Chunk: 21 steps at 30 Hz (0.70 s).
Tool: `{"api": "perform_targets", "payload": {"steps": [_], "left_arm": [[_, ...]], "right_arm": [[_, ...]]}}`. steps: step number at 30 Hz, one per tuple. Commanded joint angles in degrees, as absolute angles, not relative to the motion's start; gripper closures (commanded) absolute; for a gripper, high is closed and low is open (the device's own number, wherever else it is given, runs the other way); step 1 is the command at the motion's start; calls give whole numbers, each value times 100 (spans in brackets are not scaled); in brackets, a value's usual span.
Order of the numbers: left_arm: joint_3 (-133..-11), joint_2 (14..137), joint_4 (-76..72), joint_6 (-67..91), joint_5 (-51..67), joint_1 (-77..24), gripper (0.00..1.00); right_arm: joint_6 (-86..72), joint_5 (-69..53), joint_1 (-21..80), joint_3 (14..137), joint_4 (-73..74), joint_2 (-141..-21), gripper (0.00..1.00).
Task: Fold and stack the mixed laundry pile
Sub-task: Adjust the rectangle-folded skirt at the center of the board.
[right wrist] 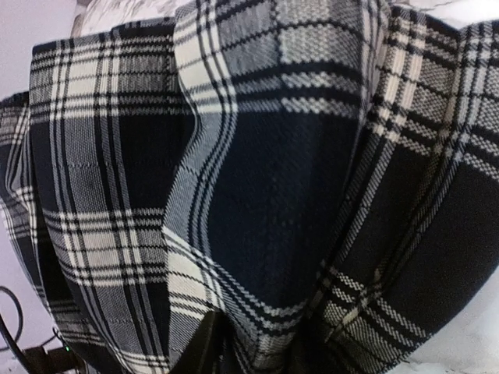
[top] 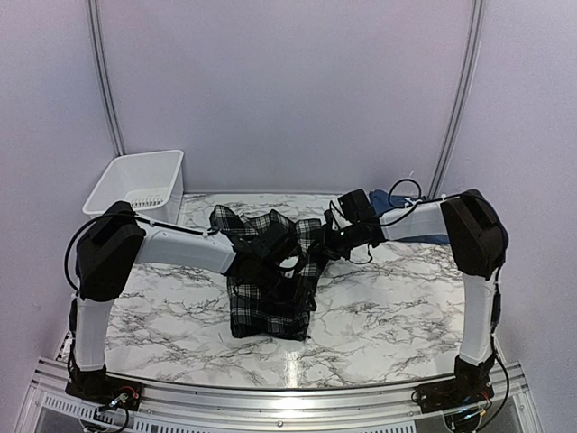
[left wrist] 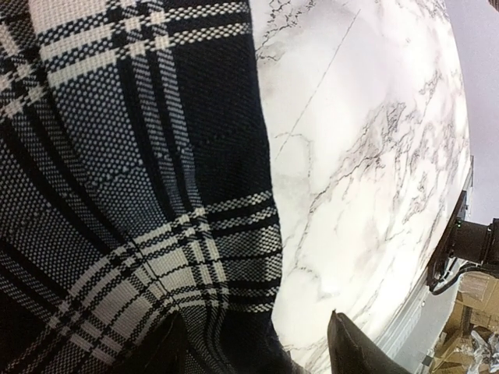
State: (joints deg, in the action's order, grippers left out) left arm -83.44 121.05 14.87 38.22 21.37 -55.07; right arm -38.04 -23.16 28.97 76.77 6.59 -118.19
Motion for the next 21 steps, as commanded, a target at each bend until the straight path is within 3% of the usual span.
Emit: {"api": "perform_targets", "payload": {"steps": [1, 3, 9, 16, 19, 21], "left_arm": [[-8143, 12123, 1736, 3737, 2125, -5528, 36], [-8127, 12082, 1732, 3699, 2087, -5528, 35], [-8023, 11988, 1745, 3641, 2046, -5520, 33], [-8086, 11943, 1740, 3483, 2056, -5520, 28], [-8164, 11694, 1732, 3410, 1938, -5520, 19], [-8226, 11439, 1723, 3349, 1799, -5520, 7]], "right_arm": [[-3753, -2389, 2838, 8091, 772, -11835, 89], [-3712, -2381, 2812, 8043, 849, -11623, 100], [-3561, -2110, 2548, 7447, 867, -10912, 100], [-3484, -2603, 2436, 7397, 543, -11781, 100], [-3464, -2638, 2439, 7427, 440, -12076, 100], [-3363, -2533, 2438, 7462, 545, -12214, 100]]}}
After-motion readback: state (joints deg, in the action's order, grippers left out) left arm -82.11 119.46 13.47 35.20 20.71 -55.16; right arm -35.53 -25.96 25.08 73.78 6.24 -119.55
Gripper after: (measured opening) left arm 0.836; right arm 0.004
